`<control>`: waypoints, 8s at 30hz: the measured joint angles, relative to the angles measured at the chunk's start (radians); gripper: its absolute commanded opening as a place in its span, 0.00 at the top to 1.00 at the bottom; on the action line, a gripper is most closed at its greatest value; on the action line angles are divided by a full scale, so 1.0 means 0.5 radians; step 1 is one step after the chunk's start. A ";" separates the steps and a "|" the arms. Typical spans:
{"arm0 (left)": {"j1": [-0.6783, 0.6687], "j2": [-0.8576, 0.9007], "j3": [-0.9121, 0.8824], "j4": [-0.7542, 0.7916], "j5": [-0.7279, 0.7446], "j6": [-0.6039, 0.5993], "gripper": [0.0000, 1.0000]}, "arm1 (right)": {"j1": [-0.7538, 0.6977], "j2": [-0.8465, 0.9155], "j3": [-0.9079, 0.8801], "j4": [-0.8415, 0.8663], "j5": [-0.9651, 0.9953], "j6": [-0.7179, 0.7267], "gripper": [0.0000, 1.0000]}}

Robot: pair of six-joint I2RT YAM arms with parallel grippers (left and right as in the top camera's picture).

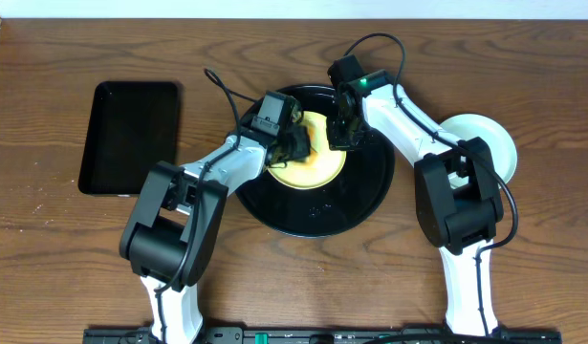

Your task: Clean dirty plates on tray and stack at the side

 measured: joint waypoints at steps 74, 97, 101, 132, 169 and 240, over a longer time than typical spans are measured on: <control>0.365 -1.028 -0.013 -0.720 0.144 -0.005 0.92 | 0.085 -0.121 -0.082 0.293 0.059 -0.172 0.45; 0.365 -1.028 -0.013 -0.728 0.114 -0.005 0.92 | 0.093 -0.072 -0.059 0.119 0.306 -0.188 0.59; 0.365 -1.028 -0.013 -0.728 0.114 -0.005 0.92 | 0.095 -0.052 -0.059 0.096 0.259 -0.171 0.73; 0.365 -1.028 -0.013 -0.760 0.114 -0.005 0.92 | 0.101 -0.123 -0.137 0.106 0.230 -0.059 0.99; 0.365 -1.028 -0.013 -0.760 0.114 -0.005 0.92 | 0.063 -0.070 -0.157 0.295 0.141 -0.117 0.59; 0.365 -1.028 -0.013 -0.760 0.114 -0.005 0.92 | -1.130 -0.837 -0.161 -0.461 -0.374 -0.562 0.98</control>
